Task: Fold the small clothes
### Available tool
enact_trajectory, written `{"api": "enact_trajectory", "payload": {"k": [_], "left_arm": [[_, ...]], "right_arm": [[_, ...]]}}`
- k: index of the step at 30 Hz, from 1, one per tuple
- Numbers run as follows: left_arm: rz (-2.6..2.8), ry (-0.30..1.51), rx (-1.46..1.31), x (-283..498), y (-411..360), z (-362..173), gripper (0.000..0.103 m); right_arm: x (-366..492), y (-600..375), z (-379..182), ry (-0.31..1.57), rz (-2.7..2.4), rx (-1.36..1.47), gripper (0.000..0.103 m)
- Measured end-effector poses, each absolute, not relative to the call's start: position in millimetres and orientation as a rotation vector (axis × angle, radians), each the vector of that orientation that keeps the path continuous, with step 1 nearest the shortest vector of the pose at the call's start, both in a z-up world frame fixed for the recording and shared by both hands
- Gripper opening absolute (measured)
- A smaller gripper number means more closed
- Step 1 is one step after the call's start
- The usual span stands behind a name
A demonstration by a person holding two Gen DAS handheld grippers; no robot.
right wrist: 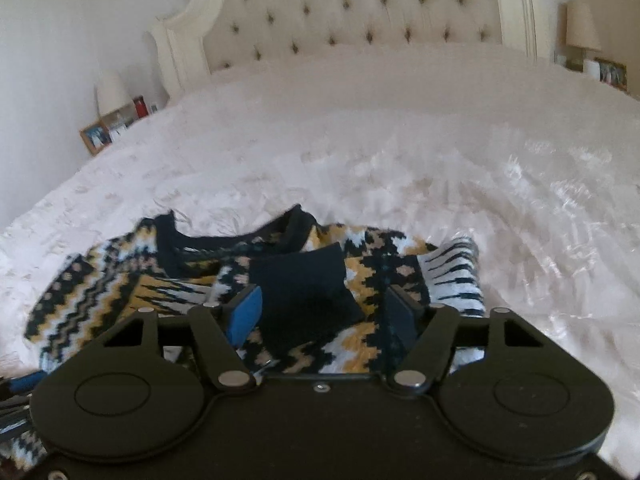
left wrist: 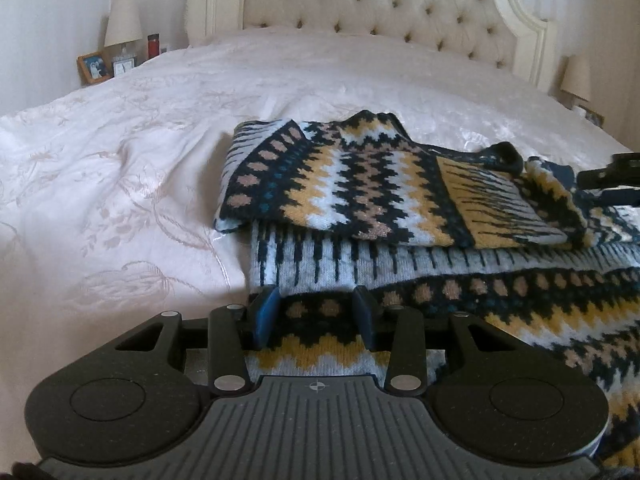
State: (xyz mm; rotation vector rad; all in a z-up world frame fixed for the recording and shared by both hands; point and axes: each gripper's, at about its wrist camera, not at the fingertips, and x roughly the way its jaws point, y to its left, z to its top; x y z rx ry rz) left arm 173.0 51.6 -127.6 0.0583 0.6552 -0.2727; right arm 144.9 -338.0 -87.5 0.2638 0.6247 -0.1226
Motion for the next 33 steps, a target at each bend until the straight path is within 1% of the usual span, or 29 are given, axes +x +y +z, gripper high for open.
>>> {"api": "enact_trajectory", "payload": {"k": [3, 4, 5, 6, 7, 8, 11, 14, 17, 19, 22, 25, 28, 29, 30, 32, 33], "left_arm": [[-0.273, 0.651, 0.049, 173, 52, -128, 0.04], [-0.274, 0.651, 0.047, 173, 52, -129, 0.04], [-0.274, 0.65, 0.047, 173, 52, -129, 0.04], [-0.275, 0.649, 0.047, 173, 53, -129, 0.04], [-0.275, 0.648, 0.047, 173, 53, -129, 0.04], [-0.275, 0.648, 0.046, 173, 53, -129, 0.04], [-0.277, 0.648, 0.041, 173, 54, -129, 0.04], [-0.279, 0.648, 0.039, 173, 54, -129, 0.04], [-0.279, 0.648, 0.037, 173, 55, -129, 0.04], [-0.279, 0.647, 0.038, 173, 54, -129, 0.04], [-0.28, 0.647, 0.036, 173, 55, -129, 0.04], [-0.281, 0.648, 0.036, 173, 55, -129, 0.04], [-0.283, 0.648, 0.04, 172, 55, -128, 0.04], [-0.288, 0.651, 0.039, 172, 56, -127, 0.04], [-0.295, 0.657, 0.032, 173, 57, -126, 0.04], [-0.316, 0.68, 0.013, 174, 62, -120, 0.04], [-0.324, 0.693, 0.011, 175, 64, -117, 0.04]], "right_arm": [[158, -342, -99, 0.671, -0.128, 0.295, 0.07], [160, -341, -101, 0.683, -0.124, 0.301, 0.064], [162, -341, -103, 0.697, -0.125, 0.305, 0.055], [164, -339, -104, 0.71, -0.133, 0.306, 0.036], [164, -338, -104, 0.717, -0.144, 0.306, 0.023], [164, -337, -103, 0.72, -0.148, 0.309, 0.018], [159, -332, -87, 0.696, -0.153, 0.305, 0.016], [147, -331, -58, 0.626, -0.145, 0.309, 0.016], [136, -339, -30, 0.573, -0.171, 0.299, 0.015], [129, -351, -22, 0.562, -0.203, 0.322, 0.015], [124, -363, -28, 0.592, -0.279, 0.296, 0.015], [125, -374, -50, 0.658, -0.277, 0.345, 0.015], [125, -374, -72, 0.723, -0.3, 0.327, 0.017], [125, -375, -78, 0.739, -0.304, 0.329, 0.018], [123, -375, -82, 0.746, -0.311, 0.331, 0.027], [119, -377, -86, 0.749, -0.329, 0.332, 0.028], [115, -378, -86, 0.747, -0.338, 0.335, 0.031]]}}
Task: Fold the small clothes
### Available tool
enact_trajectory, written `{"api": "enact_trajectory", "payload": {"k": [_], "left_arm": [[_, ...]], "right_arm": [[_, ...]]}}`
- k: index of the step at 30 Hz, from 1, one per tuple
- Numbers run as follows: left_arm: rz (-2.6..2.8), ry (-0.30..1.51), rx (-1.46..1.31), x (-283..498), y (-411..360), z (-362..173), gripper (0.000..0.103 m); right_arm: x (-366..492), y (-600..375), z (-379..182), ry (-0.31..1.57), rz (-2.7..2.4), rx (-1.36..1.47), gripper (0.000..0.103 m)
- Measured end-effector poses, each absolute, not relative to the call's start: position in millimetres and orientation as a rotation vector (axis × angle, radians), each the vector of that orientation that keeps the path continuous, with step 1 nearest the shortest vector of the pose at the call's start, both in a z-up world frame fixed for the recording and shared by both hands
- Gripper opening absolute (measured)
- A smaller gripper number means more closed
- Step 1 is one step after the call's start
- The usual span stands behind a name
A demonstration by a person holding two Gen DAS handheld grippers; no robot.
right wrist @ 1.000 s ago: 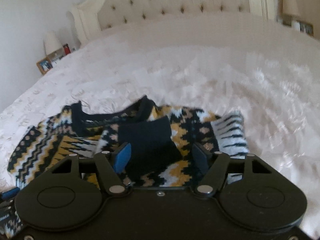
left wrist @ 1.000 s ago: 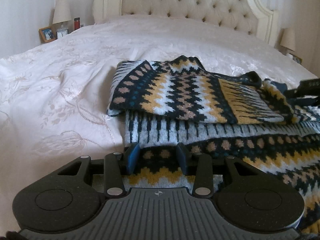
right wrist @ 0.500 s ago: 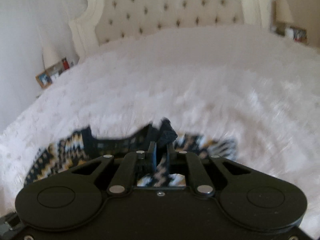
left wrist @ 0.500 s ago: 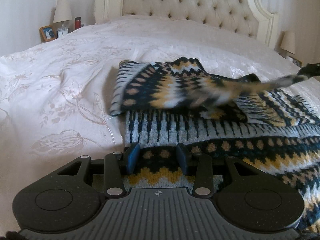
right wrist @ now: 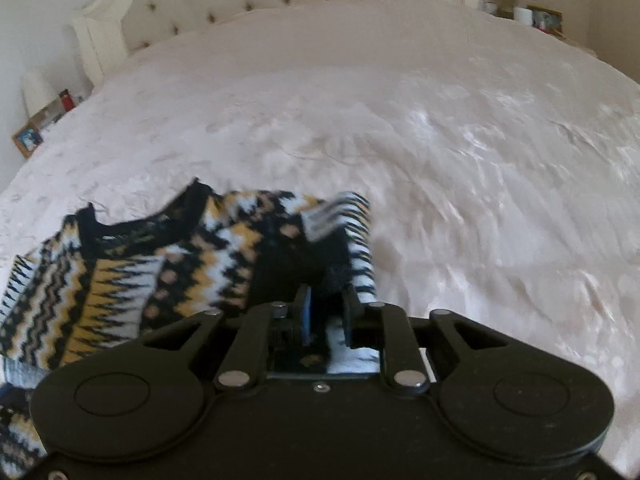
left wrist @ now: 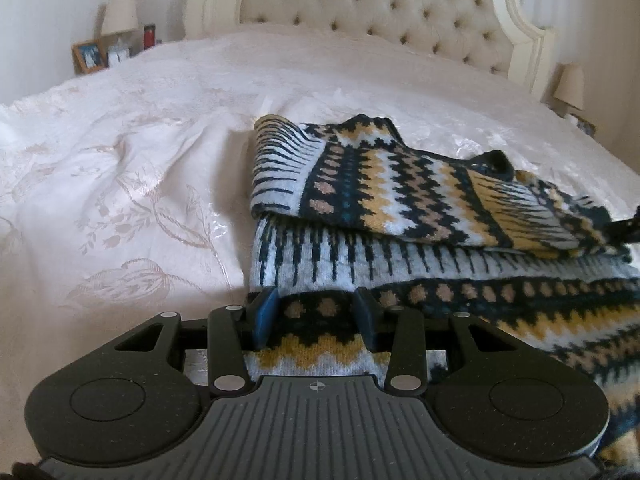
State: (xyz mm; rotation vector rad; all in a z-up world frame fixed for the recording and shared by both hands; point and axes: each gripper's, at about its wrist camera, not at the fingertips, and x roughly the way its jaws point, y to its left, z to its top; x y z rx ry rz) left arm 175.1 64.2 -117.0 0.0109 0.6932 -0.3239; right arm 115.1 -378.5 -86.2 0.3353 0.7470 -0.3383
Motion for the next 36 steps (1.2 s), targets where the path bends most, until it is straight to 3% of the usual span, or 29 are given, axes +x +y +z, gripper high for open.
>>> {"api": "enact_trajectory", "payload": {"k": [2, 3, 14, 23, 26, 30, 36], "left_arm": [[-0.326, 0.712, 0.011, 175, 68, -107, 0.04], [-0.321, 0.712, 0.012, 174, 69, -102, 0.04], [-0.338, 0.555, 0.078, 213, 39, -31, 0.047], [-0.244, 0.746, 0.207, 259, 30, -97, 0.049], [-0.245, 0.732, 0.144, 257, 46, -111, 0.062], [-0.259, 0.75, -0.007, 260, 64, -118, 0.064], [-0.231, 0.677, 0.03, 246, 55, -124, 0.065]], "right_arm": [[108, -379, -85, 0.743, -0.36, 0.322, 0.051], [104, -378, -83, 0.738, -0.365, 0.311, 0.053], [104, -357, -59, 0.64, -0.271, 0.212, 0.059], [129, -338, -93, 0.7, -0.239, 0.15, 0.059], [126, -338, -108, 0.702, -0.239, 0.139, 0.06], [119, -339, -119, 0.662, -0.24, 0.142, 0.06], [113, -333, -125, 0.604, -0.262, 0.113, 0.061]]}}
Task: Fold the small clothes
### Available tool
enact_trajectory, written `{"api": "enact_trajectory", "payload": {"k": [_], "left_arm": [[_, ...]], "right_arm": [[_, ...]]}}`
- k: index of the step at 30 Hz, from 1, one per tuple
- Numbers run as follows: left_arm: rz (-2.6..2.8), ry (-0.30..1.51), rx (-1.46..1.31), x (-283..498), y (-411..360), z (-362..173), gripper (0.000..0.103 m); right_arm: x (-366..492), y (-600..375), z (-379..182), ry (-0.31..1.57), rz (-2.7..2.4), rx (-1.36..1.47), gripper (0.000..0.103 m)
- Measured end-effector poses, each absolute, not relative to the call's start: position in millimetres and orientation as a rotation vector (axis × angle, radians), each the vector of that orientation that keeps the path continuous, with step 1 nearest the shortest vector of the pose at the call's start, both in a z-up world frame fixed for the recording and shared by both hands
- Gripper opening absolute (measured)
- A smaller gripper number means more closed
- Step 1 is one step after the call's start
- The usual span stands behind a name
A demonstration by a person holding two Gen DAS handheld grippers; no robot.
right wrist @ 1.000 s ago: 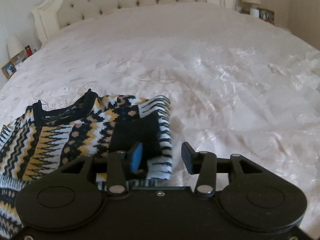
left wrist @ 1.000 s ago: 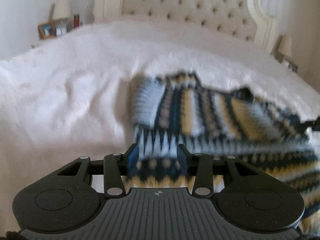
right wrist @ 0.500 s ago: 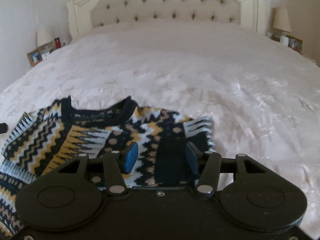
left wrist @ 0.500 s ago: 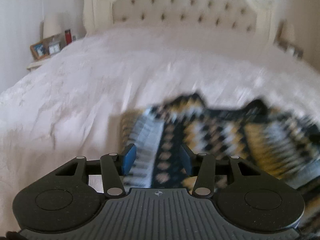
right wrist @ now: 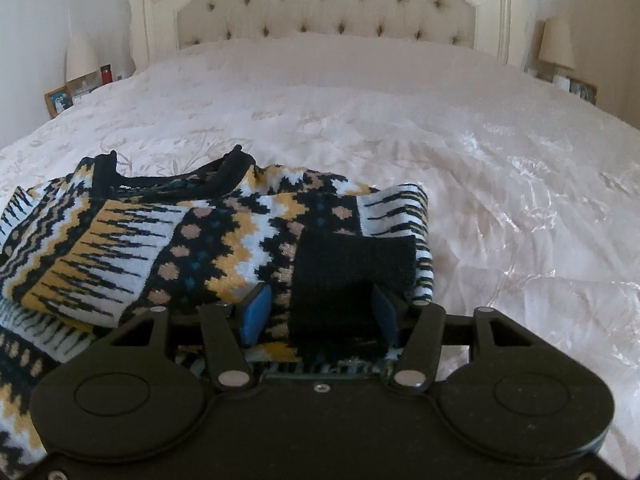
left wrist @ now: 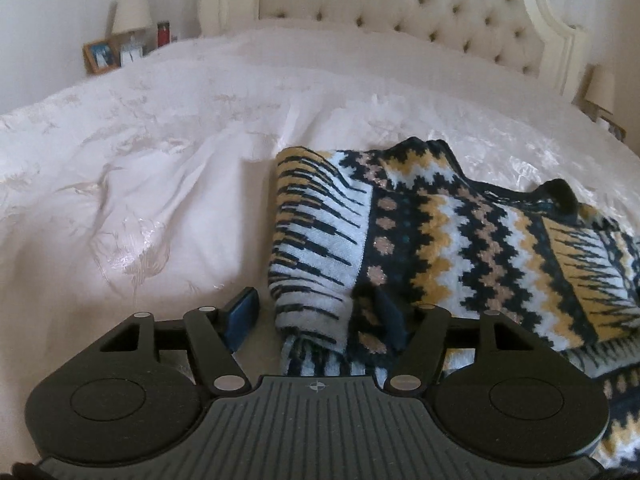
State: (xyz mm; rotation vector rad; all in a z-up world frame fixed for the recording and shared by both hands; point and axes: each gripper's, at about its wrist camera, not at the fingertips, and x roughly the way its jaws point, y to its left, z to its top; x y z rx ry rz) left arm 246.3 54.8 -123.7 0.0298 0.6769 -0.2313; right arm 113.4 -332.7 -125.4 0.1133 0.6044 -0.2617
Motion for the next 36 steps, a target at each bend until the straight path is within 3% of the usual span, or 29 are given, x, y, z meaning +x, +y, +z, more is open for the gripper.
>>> {"api": "enact_trajectory", "payload": {"k": [21, 22, 27, 36], "left_arm": [[-0.217, 0.699, 0.031, 255, 57, -120, 0.07], [-0.22, 0.724, 0.013, 257, 59, -116, 0.07], [-0.241, 0.833, -0.108, 247, 79, -106, 0.07], [-0.28, 0.816, 0.026, 161, 91, -81, 0.07]], "right_arm": [[110, -338, -126, 0.576, -0.257, 0.146, 0.063], [111, -339, -124, 0.584, -0.247, 0.149, 0.065], [99, -337, -103, 0.635, -0.209, 0.171, 0.096], [27, -322, -66, 0.677, -0.127, 0.257, 0.097]]}}
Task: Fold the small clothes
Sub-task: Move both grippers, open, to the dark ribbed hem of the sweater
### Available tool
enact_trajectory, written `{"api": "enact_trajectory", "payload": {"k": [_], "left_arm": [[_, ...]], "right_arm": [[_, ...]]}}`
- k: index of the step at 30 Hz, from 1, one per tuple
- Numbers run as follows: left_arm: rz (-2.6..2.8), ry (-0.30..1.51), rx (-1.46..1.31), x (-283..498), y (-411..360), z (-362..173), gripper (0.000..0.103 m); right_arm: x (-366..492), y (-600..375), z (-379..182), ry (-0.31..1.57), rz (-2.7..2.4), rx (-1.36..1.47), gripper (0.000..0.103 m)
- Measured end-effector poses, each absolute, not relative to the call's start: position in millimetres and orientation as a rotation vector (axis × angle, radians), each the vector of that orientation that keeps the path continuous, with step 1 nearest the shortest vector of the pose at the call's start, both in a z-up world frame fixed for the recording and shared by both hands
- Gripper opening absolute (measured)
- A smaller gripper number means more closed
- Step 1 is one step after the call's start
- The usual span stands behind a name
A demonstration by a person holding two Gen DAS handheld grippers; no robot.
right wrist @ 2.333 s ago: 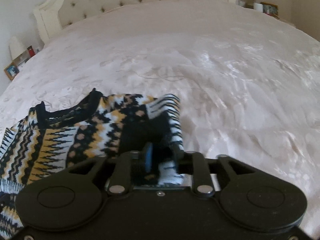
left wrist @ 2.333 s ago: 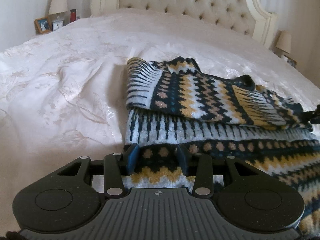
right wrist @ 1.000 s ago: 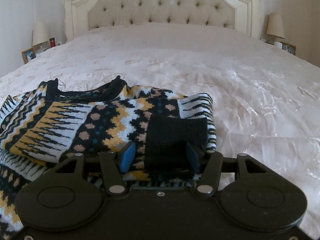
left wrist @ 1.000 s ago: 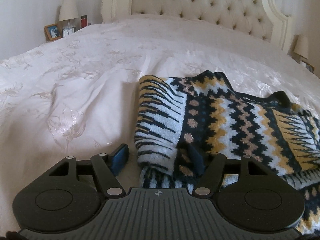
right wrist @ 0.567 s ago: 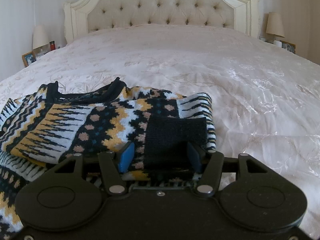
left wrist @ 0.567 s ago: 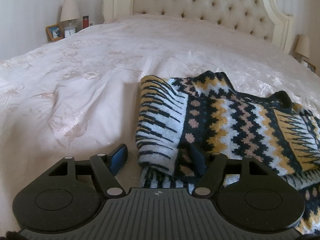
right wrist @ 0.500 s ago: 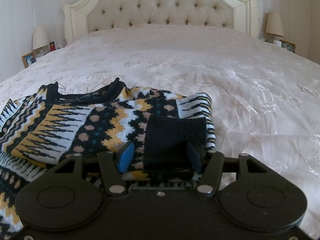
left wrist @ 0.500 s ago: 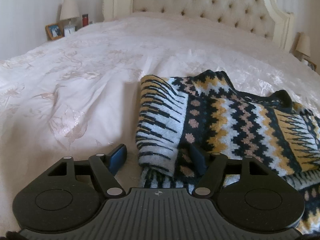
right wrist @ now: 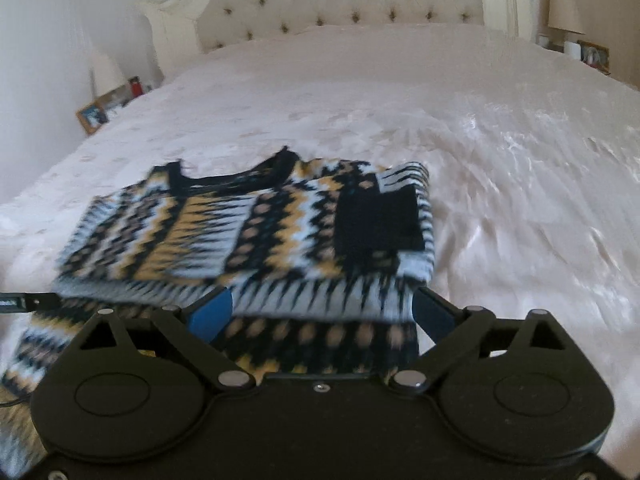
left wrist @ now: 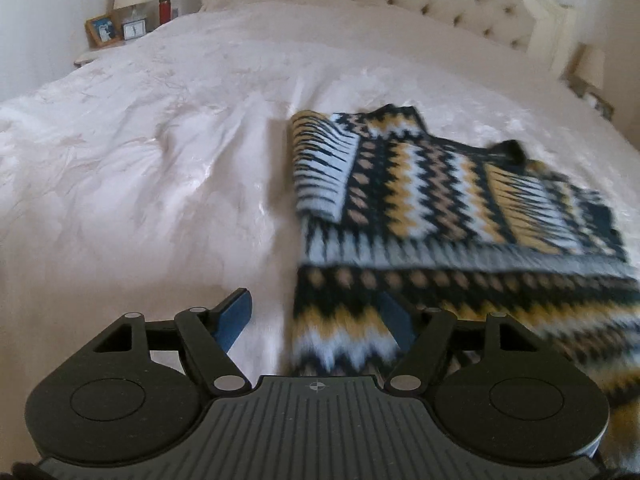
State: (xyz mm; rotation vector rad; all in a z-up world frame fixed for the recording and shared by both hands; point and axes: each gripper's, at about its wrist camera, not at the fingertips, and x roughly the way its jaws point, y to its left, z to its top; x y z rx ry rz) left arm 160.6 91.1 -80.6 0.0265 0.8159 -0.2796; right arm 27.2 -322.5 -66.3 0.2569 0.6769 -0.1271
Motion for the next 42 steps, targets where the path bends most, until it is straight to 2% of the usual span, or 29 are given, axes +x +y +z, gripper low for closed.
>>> {"api": "enact_trajectory", "payload": {"k": [4, 10, 21, 28, 35, 38, 42], "left_arm": [[-0.269, 0.767, 0.001, 117, 103, -62, 0.07], [-0.073, 0.531, 0.199, 42, 90, -31, 0.07], [-0.297, 0.868, -0.05, 31, 122, -15, 0.07], [-0.344, 0.861, -0.099, 8, 146, 23, 0.069], [-0.364, 0.817, -0.05, -13, 161, 72, 0.07], [-0.391, 0.831, -0.029, -14, 156, 65, 0.07], [-0.416, 0.939, -0.059, -2, 144, 21, 0.07]], "right_arm": [[-11, -314, -50, 0.672, -0.09, 0.294, 0.097], [-66, -301, -34, 0.659, -0.097, 0.371, 0.098], [-135, -281, -2, 0.572, -0.173, 0.385, 0.102], [-166, -282, 36, 0.551, -0.103, 0.382, 0.102], [-187, -287, 67, 0.638, -0.011, 0.489, 0.102], [-189, -283, 61, 0.666, 0.01, 0.502, 0.102], [-179, -281, 26, 0.716, -0.032, 0.514, 0.102]]}}
